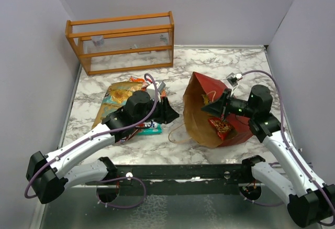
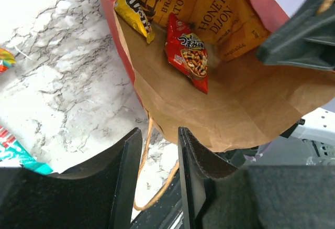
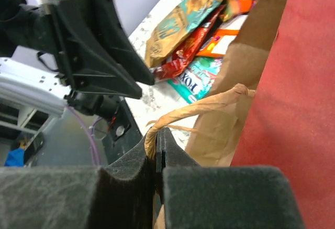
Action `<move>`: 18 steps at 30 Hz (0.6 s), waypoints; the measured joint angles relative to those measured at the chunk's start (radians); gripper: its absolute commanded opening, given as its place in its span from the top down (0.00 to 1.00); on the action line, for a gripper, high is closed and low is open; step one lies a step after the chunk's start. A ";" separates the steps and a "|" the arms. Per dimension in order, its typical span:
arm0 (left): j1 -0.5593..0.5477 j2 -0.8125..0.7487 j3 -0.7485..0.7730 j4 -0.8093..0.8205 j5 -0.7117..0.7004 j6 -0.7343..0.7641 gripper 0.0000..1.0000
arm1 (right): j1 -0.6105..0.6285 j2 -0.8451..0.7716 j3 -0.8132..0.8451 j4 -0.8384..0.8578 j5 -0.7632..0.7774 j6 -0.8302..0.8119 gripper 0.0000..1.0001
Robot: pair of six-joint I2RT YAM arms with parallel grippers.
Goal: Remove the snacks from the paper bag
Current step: Adjust the paper bag, then take out the snack from the paper bag.
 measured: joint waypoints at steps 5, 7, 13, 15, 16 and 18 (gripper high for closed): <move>0.000 -0.001 0.003 -0.017 -0.007 0.008 0.54 | 0.001 0.008 0.096 -0.031 -0.031 -0.022 0.98; 0.000 -0.001 0.003 -0.016 -0.006 0.008 0.53 | 0.001 0.016 0.151 -0.041 -0.027 -0.042 0.98; 0.000 -0.021 0.002 -0.009 -0.008 0.006 0.49 | 0.020 0.047 0.216 -0.035 -0.055 -0.072 0.98; 0.000 -0.033 0.001 -0.006 -0.011 0.006 0.46 | 0.051 0.070 0.210 -0.036 -0.060 -0.072 0.98; 0.000 -0.039 -0.003 0.002 -0.012 0.004 0.45 | 0.069 0.077 0.196 -0.027 -0.060 -0.066 0.98; 0.000 -0.047 -0.014 0.018 -0.011 -0.002 0.42 | 0.093 0.076 0.155 -0.007 -0.063 -0.047 0.98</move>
